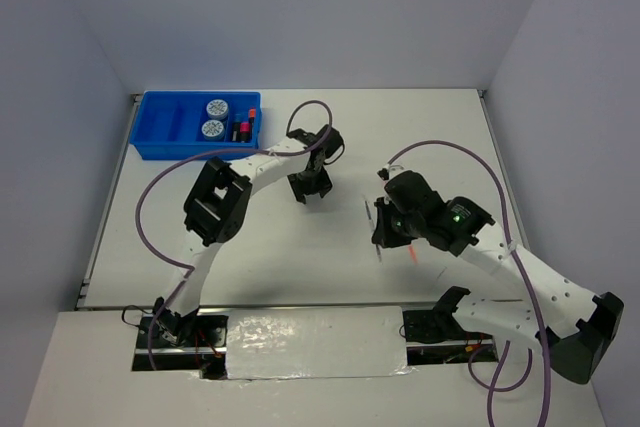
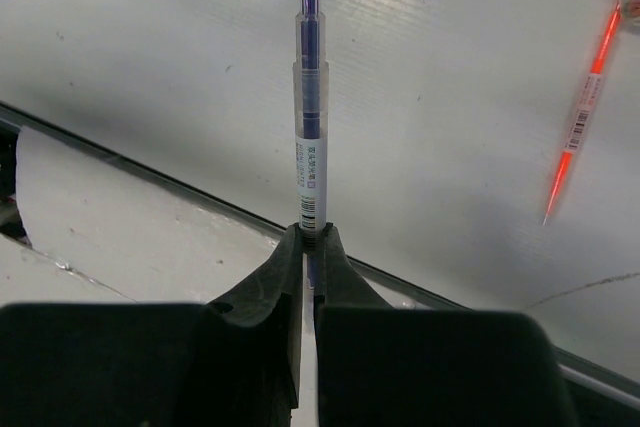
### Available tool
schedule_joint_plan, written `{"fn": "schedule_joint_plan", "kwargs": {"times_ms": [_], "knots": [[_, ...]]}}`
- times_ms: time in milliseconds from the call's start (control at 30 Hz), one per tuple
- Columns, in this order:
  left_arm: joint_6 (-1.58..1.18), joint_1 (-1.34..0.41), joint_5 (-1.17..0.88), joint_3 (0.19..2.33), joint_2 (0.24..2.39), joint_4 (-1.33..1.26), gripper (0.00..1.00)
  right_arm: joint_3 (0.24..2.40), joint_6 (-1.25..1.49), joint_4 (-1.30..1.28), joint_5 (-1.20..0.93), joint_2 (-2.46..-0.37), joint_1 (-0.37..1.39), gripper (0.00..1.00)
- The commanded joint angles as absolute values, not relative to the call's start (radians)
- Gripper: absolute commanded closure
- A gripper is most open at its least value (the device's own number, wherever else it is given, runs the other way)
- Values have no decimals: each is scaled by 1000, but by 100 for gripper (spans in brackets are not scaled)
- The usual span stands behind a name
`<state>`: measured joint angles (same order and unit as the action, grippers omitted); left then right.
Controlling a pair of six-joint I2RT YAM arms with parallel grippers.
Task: Sort the stationery into containers
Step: Pick up the pen from the center of the board, then close the pen cap on the pen.
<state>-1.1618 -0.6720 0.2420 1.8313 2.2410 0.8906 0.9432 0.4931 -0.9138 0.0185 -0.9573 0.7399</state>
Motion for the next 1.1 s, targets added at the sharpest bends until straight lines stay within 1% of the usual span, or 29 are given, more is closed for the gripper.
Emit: {"fn": "schedule_joint_plan", "kwargs": {"times_ms": [0, 33, 67, 133, 167, 200, 233, 333, 400, 467, 500, 533, 1000, 1033, 1067], "knots": [[-1206, -695, 247, 1861, 2266, 910, 39, 953, 443, -904, 11, -969, 744, 100], [-1209, -696, 247, 1861, 2270, 907, 45, 954, 436, -900, 6, -971, 744, 100], [-1219, -696, 248, 1862, 2276, 916, 48, 960, 431, -897, 5, -973, 741, 100], [-1220, -696, 241, 1861, 2290, 919, 59, 963, 423, -893, 5, -971, 741, 100], [-1224, -696, 242, 1858, 2293, 919, 60, 968, 422, -891, -21, -969, 741, 100], [-1227, -696, 241, 1850, 2296, 917, 63, 969, 414, -890, -29, -968, 742, 100], [-1229, -696, 244, 1847, 2296, 917, 63, 971, 411, -888, -43, -965, 741, 100], [-1229, -693, 256, 1848, 2301, 920, 59, 971, 403, -885, -60, -957, 741, 100], [-1223, -690, 259, 1858, 2306, 928, 53, 971, 399, -879, -74, -953, 741, 100], [-1216, -689, 262, 1859, 2307, 930, 51, 965, 397, -879, -74, -950, 741, 100], [-1215, -687, 264, 1858, 2306, 933, 45, 965, 396, -879, -72, -950, 741, 100], [-1212, -686, 268, 1858, 2306, 933, 43, 963, 394, -880, -71, -951, 741, 100], [-1173, -646, 307, 1904, 2347, 959, 53, 979, 408, -867, -84, -960, 741, 100], [-1170, -646, 301, 1893, 2347, 954, 55, 982, 408, -867, -84, -962, 741, 100], [-1170, -646, 298, 1885, 2345, 945, 60, 983, 410, -867, -84, -962, 741, 100]]}}
